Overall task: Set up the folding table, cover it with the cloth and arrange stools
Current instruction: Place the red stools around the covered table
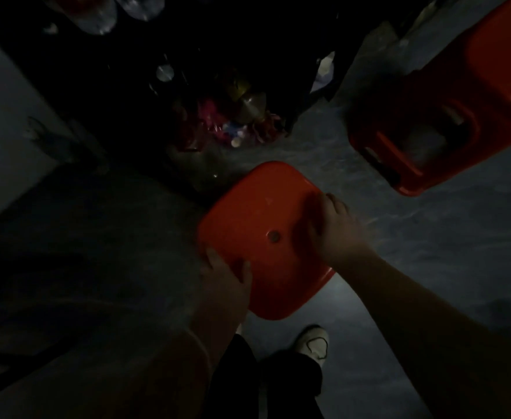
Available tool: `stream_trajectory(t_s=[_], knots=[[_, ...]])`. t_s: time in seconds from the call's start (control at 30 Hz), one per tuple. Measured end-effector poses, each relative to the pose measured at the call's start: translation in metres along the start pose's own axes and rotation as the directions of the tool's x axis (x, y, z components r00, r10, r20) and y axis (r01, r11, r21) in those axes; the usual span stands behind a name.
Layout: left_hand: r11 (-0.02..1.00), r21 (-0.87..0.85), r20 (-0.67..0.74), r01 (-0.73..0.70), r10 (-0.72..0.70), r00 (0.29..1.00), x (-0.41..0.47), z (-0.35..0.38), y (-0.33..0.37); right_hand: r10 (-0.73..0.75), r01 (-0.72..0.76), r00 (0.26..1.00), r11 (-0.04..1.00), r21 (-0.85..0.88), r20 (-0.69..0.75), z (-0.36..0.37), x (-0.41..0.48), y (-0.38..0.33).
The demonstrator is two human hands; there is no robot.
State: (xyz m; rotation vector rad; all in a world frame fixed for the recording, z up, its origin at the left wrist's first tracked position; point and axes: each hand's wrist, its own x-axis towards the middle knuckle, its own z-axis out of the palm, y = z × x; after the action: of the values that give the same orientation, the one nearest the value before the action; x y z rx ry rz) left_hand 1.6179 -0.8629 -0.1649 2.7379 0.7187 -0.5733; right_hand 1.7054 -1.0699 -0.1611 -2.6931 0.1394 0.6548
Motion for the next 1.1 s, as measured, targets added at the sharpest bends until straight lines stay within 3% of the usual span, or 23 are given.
stream_trajectory(t_s=[0.23,0.37,0.5,0.7,0.8,0.93,1.1], knots=[[0.989,-0.095,-0.061,0.113,-0.119,0.991,0.009,0.034,0.009,-0.005,-0.007,0.996,0.99,0.14,0.084,0.013,0.034,0.02],[0.981,-0.1,0.019,0.165,-0.164,0.986,0.002,0.032,0.014,0.053,-0.067,0.994,0.986,0.152,0.093,0.011,0.034,0.013],[0.973,-0.194,0.076,0.124,-0.111,0.991,-0.01,0.006,0.015,0.097,-0.1,0.995,0.983,0.154,0.026,-0.007,0.009,0.011],[0.966,-0.26,0.086,0.018,0.005,0.996,-0.069,-0.108,0.029,0.172,-0.144,0.973,0.973,0.18,-0.154,-0.096,-0.082,-0.01],[0.963,-0.268,0.079,-0.037,0.061,0.995,-0.105,-0.183,0.038,0.138,-0.096,0.965,0.977,0.19,-0.222,-0.158,-0.14,-0.024],[0.95,-0.246,0.036,-0.195,0.21,0.977,-0.144,-0.273,0.046,0.056,-0.007,0.943,0.989,0.149,-0.329,-0.235,-0.222,-0.042],[0.906,-0.208,0.046,-0.368,0.384,0.922,-0.187,-0.353,0.063,0.1,-0.02,0.917,0.978,0.208,-0.386,-0.298,-0.308,-0.044]])
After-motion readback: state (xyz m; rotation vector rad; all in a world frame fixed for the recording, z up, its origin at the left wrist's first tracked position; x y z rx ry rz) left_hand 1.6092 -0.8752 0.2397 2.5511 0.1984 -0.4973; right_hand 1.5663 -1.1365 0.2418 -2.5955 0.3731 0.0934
